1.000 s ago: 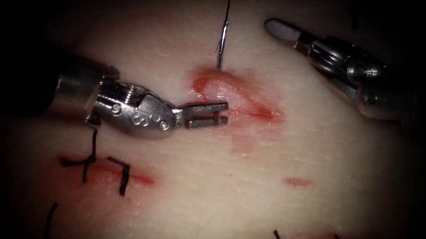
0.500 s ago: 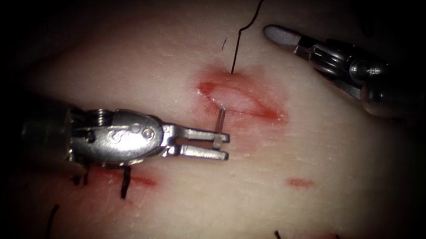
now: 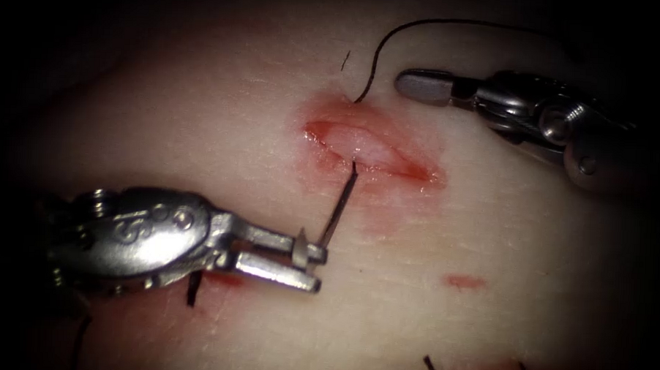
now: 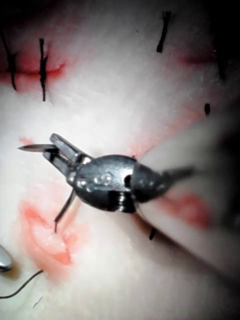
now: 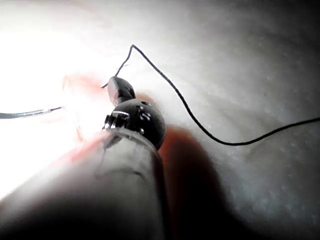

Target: Wound Closure

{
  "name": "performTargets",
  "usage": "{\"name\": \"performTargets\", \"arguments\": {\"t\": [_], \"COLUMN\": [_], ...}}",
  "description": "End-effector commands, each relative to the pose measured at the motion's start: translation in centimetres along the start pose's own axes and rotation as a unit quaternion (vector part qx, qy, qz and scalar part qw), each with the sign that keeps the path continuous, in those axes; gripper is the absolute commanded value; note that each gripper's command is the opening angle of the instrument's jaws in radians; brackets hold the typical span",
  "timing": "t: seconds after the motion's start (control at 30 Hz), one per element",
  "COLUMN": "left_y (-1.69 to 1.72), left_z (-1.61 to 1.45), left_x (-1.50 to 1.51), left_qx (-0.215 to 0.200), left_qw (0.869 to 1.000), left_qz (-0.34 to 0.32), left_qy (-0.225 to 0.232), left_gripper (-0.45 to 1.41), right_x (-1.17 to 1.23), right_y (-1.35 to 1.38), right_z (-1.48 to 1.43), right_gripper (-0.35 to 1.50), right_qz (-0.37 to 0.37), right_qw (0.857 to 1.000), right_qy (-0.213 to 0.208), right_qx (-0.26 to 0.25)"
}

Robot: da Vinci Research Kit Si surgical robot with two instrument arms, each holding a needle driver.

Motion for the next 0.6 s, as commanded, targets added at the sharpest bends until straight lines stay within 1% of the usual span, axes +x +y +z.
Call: {"name": "performTargets", "arguments": {"t": [0.03,0.1,0.2,0.23,0.3,0.33,0.37,0.4,0.43,0.47,0.6], "left_y": [-0.02,-0.03,-0.07,-0.09,-0.14,-0.16,-0.19,-0.22,-0.24,-0.28,-0.39], "left_z": [0.04,0.02,-0.02,-0.04,-0.07,-0.09,-0.11,-0.13,-0.15,-0.2,-0.28], "left_x": [-0.02,0.05,0.16,0.19,0.28,0.33,0.37,0.43,0.48,0.58,0.79], "left_qx": [0.004,0.013,0.038,0.049,0.074,0.084,0.095,0.107,0.113,0.13,0.156], "left_qw": [1.0,1.0,0.998,0.997,0.993,0.991,0.989,0.986,0.984,0.978,0.965], "left_qz": [-0.004,0.013,0.045,0.057,0.087,0.101,0.112,0.125,0.136,0.163,0.209], "left_qy": [0.0,-0.001,-0.004,-0.007,-0.005,-0.006,-0.004,0.0,0.002,0.009,-0.001], "left_gripper": [-0.45,-0.45,-0.45,-0.45,-0.45,-0.45,-0.45,-0.45,-0.45,-0.45,-0.45], "right_x": [0.04,0.04,0.05,0.06,0.09,0.1,0.12,0.15,0.16,0.2,0.3], "right_y": [0.01,0.01,-0.02,-0.03,-0.07,-0.09,-0.12,-0.16,-0.19,-0.26,-0.39], "right_z": [0.08,0.07,0.05,0.05,0.03,0.02,0.01,0.0,-0.01,-0.04,-0.08], "right_gripper": [-0.35,-0.35,-0.35,-0.23,0.44,0.63,0.76,0.84,0.84,0.86,1.01], "right_qz": [-0.001,-0.001,0.009,0.013,0.018,0.02,0.022,0.024,0.029,0.032,0.043], "right_qw": [1.0,1.0,1.0,1.0,1.0,1.0,1.0,0.999,0.999,0.999,0.998], "right_qy": [0.006,0.014,0.015,0.015,0.013,0.012,0.011,0.009,0.007,0.003,-0.003], "right_qx": [0.004,0.008,0.011,0.012,0.015,0.017,0.018,0.021,0.024,0.032,0.047]}}
